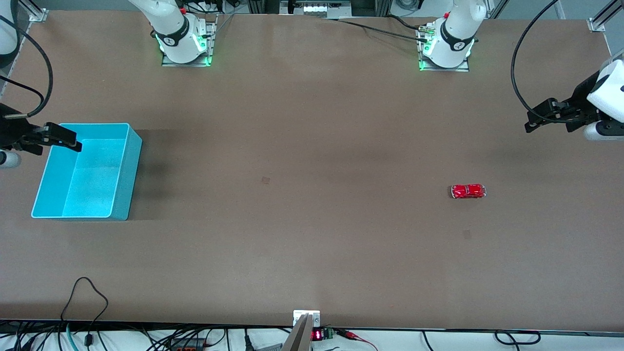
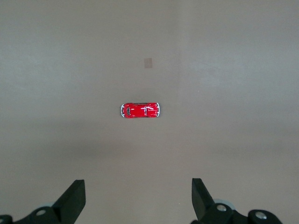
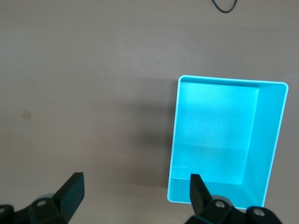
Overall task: Wind red beetle toy and store in blue box
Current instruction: 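Move the left gripper over the red car while the right gripper hovers over the box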
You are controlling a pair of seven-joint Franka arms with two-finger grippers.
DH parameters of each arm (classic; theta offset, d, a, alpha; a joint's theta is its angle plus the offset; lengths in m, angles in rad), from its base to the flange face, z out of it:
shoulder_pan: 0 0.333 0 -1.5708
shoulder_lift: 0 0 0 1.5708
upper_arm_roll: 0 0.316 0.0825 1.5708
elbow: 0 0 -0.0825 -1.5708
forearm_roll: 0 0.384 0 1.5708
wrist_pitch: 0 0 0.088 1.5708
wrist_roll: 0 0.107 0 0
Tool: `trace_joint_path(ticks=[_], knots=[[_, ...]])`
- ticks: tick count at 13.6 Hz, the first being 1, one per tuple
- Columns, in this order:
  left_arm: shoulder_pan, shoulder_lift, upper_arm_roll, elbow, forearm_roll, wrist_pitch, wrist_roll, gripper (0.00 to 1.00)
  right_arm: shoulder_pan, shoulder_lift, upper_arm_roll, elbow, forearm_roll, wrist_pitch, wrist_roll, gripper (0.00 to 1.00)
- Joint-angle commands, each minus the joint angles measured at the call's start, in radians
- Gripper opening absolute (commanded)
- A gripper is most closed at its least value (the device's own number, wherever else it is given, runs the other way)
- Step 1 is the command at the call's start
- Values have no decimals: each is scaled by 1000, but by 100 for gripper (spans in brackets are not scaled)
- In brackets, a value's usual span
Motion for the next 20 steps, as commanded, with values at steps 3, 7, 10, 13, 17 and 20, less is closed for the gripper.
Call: trace_joint_path(ticks=[3,7,10,13,17,20], knots=[[10,-37,-9,-51,-2,-2,6,100,16,3,0,-4,-45,16,7,100],[13,23,-9,-63,-2,-9,191,100,10,5,0,-2,-29,26,10,100],[7,69,-10,-74,-2,-14,303,100,2,25,-3,1,10,38,-4,100],[6,122,-10,-102,-2,-14,458,100,14,49,0,1,11,35,5,100],[10,192,-9,-137,-2,33,704,100,30,97,3,0,9,27,2,100],[15,218,-9,-241,0,183,953,100,33,108,5,0,11,21,-13,100]])
